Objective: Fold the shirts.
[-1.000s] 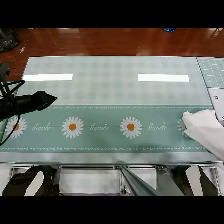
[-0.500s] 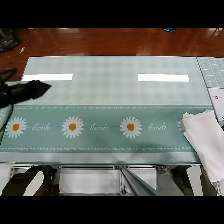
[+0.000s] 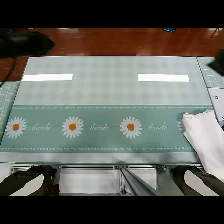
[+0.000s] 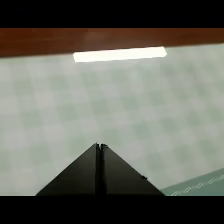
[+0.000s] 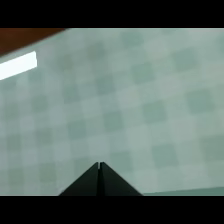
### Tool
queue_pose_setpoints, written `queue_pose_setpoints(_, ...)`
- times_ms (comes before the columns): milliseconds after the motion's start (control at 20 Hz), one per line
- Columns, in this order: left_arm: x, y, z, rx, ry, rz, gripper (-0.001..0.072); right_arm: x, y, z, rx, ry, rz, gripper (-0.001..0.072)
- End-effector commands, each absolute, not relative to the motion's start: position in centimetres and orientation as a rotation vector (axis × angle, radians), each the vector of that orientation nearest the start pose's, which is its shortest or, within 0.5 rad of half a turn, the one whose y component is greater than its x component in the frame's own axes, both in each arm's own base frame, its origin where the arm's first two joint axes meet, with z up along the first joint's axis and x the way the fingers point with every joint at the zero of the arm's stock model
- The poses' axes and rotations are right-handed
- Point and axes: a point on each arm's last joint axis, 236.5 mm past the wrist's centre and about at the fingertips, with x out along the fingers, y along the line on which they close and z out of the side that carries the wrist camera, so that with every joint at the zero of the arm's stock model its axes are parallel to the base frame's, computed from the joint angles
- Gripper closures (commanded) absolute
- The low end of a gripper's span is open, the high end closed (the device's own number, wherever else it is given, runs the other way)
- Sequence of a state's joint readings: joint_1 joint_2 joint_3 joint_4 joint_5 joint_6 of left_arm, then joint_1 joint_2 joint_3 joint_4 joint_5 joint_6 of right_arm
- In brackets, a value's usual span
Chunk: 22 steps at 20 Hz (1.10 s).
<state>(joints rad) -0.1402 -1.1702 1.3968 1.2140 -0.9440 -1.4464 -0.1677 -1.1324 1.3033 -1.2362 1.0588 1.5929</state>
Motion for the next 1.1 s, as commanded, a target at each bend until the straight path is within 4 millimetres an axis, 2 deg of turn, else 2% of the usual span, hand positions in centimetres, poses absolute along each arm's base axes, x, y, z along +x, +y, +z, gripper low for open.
queue_pose_setpoints(0,43.6,-13.6,8.7,0.057,0.996,-0.25,0.0688,44.1,8.6,7.5,-0.005,1.039,0.093,0.0687)
queue_pose_setpoints(50,42.7,-13.5,5.6,0.07,1.076,-0.242,0.0688,43.4,8.5,4.7,-0.047,1.128,0.065,0.0688)
queue_pose_setpoints(100,42.1,-13.2,3.6,0.041,1.131,-0.212,0.0688,42.5,8.2,2.7,-0.06,1.211,0.049,0.0687)
queue_pose_setpoints(200,41.5,-12.9,2.0,0.012,1.169,-0.189,0.0687,41.7,7.7,1.0,-0.086,1.284,0.03,0.0687)
queue_pose_setpoints(350,41.3,-13.2,2.0,-0.003,1.173,-0.198,0.0687,42.3,7.6,1.6,-0.099,1.247,0.04,0.0687)
queue_pose_setpoints(500,41.0,-12.9,1.8,0.016,1.191,-0.203,0.0687,41.9,7.6,2.1,-0.084,1.249,0.029,0.0687)
queue_pose_setpoints(1050,41.1,-13.0,1.3,0.015,1.198,-0.202,0.0686,41.9,7.5,2.1,-0.087,1.248,0.027,0.0687)
